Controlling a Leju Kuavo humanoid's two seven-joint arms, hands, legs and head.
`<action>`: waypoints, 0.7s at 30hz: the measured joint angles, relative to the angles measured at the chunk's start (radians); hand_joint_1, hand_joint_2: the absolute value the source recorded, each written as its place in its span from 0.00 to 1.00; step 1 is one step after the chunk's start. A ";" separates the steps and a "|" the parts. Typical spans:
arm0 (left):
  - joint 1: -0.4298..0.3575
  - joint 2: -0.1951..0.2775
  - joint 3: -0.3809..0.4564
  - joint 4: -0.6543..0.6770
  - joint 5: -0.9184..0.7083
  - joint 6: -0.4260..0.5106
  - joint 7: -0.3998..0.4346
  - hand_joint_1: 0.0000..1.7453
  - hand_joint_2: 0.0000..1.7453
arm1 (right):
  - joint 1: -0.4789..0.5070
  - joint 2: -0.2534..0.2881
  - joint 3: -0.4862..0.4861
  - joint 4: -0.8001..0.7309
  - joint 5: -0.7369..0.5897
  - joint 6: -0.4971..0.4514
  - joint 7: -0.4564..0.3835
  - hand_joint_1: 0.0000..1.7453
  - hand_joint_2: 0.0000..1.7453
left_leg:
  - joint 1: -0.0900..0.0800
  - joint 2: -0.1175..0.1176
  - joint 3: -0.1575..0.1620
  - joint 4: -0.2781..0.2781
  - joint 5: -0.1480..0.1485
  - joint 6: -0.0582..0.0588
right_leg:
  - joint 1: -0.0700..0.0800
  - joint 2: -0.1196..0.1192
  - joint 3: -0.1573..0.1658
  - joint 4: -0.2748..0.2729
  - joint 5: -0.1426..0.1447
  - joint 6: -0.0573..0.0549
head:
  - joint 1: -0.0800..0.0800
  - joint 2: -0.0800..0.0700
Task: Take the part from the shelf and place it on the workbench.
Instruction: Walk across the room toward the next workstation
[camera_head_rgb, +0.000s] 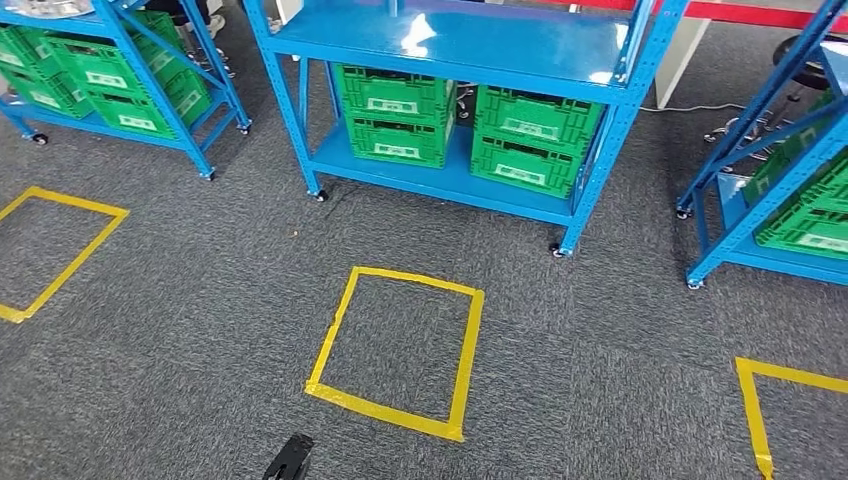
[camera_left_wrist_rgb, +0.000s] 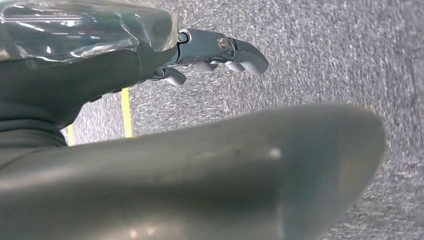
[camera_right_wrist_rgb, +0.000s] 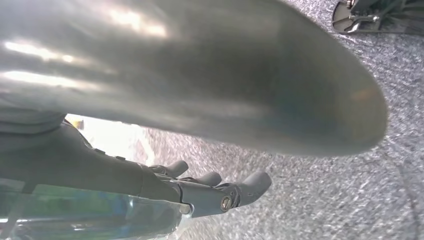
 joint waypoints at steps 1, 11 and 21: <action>0.001 0.000 0.000 0.000 0.000 0.000 0.000 0.00 0.00 | 0.000 0.000 0.000 0.000 0.001 0.000 0.000 0.00 0.00 | 0.000 -0.002 -0.004 0.008 0.008 0.004 | 0.003 0.015 -0.001 0.000 0.001 -0.001 | 0.000 0.000; -0.006 0.002 0.005 -0.005 -0.021 -0.003 0.000 0.00 0.00 | 0.004 0.004 -0.003 0.005 0.017 0.003 -0.002 0.00 0.00 | -0.010 -0.033 0.131 -0.303 0.160 0.059 | 0.009 0.056 -0.044 0.037 0.002 0.022 | 0.003 0.000; -0.007 -0.001 0.006 -0.006 -0.028 -0.015 0.002 0.00 0.00 | -0.002 -0.003 -0.014 0.009 0.018 0.004 -0.011 0.00 0.00 | -0.017 0.085 0.114 -0.289 0.160 0.037 | -0.005 -0.062 0.014 0.015 -0.029 0.054 | 0.009 0.000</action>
